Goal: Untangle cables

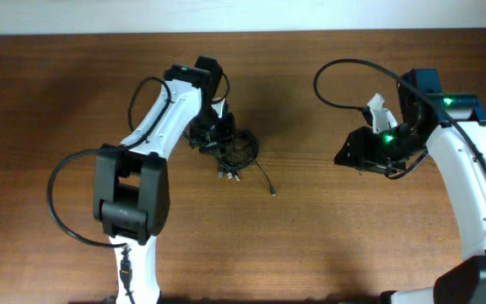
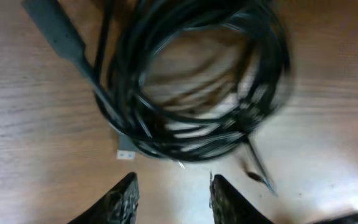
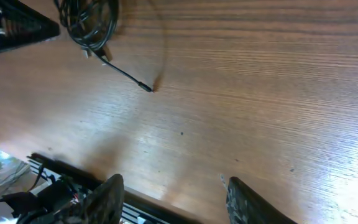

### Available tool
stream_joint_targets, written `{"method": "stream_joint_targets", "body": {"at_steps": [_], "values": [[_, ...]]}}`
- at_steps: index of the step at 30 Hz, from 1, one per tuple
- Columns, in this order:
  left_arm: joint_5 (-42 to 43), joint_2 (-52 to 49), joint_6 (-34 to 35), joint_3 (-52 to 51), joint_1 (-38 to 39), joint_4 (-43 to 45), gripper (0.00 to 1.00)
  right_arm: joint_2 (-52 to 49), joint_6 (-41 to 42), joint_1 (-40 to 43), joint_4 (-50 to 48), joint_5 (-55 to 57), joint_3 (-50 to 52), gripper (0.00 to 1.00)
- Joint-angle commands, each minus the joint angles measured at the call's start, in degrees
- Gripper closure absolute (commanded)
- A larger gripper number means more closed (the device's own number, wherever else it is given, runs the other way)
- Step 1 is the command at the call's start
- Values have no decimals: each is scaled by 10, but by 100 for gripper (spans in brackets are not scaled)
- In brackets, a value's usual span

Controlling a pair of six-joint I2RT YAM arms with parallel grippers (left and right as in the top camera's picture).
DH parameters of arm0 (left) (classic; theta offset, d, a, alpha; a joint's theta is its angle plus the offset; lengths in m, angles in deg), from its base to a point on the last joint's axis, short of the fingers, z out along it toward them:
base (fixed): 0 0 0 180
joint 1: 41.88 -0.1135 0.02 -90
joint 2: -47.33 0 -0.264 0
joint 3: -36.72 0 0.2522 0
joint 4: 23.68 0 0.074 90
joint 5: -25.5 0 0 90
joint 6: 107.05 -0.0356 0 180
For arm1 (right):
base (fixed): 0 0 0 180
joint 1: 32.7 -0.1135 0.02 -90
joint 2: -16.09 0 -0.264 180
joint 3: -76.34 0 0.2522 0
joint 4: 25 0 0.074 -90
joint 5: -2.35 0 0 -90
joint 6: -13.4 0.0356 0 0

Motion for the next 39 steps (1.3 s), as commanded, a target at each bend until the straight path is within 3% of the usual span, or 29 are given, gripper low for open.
{"method": "stream_joint_targets", "body": {"at_steps": [1,5,6,8,12,14,16,17,20,25,27,29,30,32,39], "values": [[-21,-10,50,-43,1,41,53,-5,0,3,0,10,-3,46],[-21,-10,99,-82,-1,93,46,-5,0,3,2,10,-3,46],[-20,-10,101,-84,-1,96,50,-5,0,3,3,12,-3,45],[-21,-10,100,-84,-1,96,74,-5,0,3,3,21,-3,45],[-36,-10,83,-84,-1,96,100,-5,0,3,5,21,-3,45],[-40,-10,14,-84,-1,93,100,-5,0,3,6,21,0,45],[-65,-11,-7,-84,-1,72,98,-5,0,3,8,21,1,45],[-90,-10,-7,-84,-1,57,86,-5,0,3,9,21,2,45],[-104,-10,-7,-78,-4,31,67,-5,0,3,9,21,3,44],[-104,-10,-7,-6,-14,-29,61,-5,0,3,9,21,3,44],[-101,-10,-4,5,-14,-33,49,-5,0,3,9,21,3,44],[-98,-10,-1,5,-14,-30,44,-5,0,3,9,21,3,44],[-98,-10,13,5,-14,-26,44,-5,0,3,8,21,3,41],[-98,-14,35,1,-10,-12,53,-5,0,3,8,21,3,40],[-98,-66,38,-9,33,15,67,-5,0,3,7,21,3,40]]}}
